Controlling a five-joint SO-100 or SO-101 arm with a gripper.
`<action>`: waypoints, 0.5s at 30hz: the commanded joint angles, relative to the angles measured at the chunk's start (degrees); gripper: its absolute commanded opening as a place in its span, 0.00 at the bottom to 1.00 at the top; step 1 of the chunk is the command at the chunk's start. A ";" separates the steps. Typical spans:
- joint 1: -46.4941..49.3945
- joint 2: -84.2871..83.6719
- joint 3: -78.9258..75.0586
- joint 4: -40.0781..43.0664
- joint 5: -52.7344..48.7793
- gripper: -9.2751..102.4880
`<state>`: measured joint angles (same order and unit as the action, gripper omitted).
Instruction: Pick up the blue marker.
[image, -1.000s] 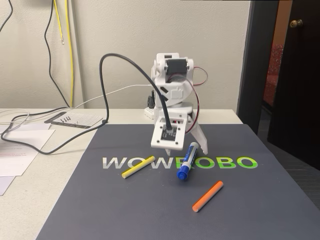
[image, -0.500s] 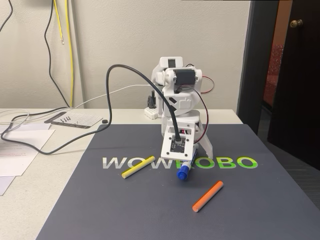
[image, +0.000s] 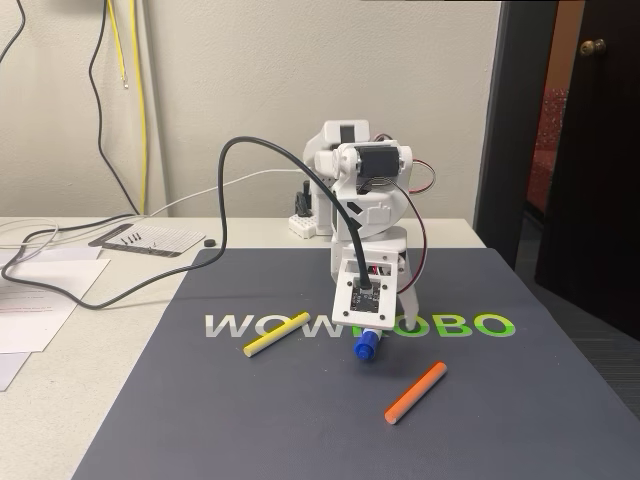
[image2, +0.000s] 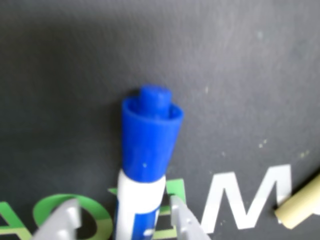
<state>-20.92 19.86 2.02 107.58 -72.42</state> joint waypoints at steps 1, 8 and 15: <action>-0.88 -0.09 -3.69 9.67 -0.09 0.21; -0.26 0.79 -3.69 9.67 2.37 0.09; 0.18 1.05 -3.43 9.67 2.81 0.08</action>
<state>-21.27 19.25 0.44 107.58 -70.05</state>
